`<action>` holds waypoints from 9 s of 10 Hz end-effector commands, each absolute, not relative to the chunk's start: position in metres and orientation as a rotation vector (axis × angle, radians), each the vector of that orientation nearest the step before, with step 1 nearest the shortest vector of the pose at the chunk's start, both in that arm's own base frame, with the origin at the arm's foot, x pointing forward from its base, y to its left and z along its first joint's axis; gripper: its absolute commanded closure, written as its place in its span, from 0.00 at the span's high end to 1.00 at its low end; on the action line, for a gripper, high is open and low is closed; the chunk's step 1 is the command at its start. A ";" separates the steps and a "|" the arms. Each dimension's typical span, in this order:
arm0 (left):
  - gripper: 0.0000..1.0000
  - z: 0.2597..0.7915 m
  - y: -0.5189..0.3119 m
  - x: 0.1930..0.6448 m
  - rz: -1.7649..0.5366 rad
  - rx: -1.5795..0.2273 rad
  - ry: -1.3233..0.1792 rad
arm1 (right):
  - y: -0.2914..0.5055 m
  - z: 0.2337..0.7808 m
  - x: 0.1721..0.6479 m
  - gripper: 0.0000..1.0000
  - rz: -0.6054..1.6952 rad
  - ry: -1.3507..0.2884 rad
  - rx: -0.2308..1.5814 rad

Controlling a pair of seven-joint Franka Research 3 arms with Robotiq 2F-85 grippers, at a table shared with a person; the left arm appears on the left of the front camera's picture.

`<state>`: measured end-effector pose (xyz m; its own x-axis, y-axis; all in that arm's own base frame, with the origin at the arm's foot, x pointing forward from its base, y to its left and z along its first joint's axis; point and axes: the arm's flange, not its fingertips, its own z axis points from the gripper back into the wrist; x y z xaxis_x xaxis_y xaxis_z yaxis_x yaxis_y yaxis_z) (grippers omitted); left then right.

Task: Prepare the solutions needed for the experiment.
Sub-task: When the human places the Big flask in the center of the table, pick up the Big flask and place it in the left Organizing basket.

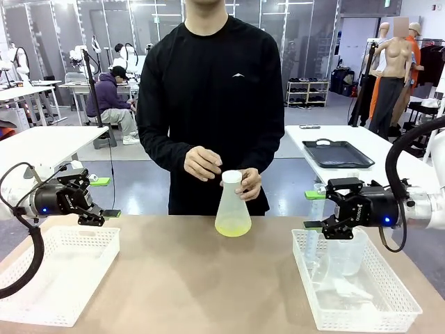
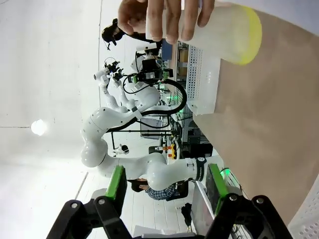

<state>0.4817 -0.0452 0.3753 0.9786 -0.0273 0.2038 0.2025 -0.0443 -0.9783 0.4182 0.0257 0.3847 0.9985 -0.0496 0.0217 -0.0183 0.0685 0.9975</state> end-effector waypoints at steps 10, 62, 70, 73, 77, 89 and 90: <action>1.00 0.377 -0.046 0.480 -0.194 -1.617 -0.135 | 0.025 0.384 0.417 0.81 -0.022 -0.072 1.502; 1.00 0.436 -0.131 0.523 -1.284 -1.284 -0.947 | 0.025 0.384 0.417 0.81 -0.022 -0.072 1.502; 1.00 0.433 -0.124 0.530 -1.247 -1.312 -0.979 | 0.025 0.384 0.417 0.81 -0.022 -0.072 1.502; 1.00 0.424 -0.179 0.548 -1.359 -1.147 -1.269 | 0.025 0.384 0.417 0.81 -0.022 -0.072 1.502; 1.00 0.424 -0.199 0.542 -1.401 -1.155 -1.276 | 0.025 0.384 0.417 0.81 -0.022 -0.072 1.502; 1.00 0.359 -0.220 0.585 -1.702 -1.338 -1.133 | 0.025 0.384 0.417 0.81 -0.022 -0.072 1.502; 1.00 0.349 -0.222 0.584 -1.726 -1.376 -1.081 | 0.025 0.384 0.417 0.81 -0.022 -0.072 1.502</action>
<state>0.5752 -0.2218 0.3550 -0.2086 -0.0213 0.9778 0.9108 -0.3685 0.1862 0.4185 0.0238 0.3845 0.9983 -0.0540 0.0227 -0.0188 0.0709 0.9973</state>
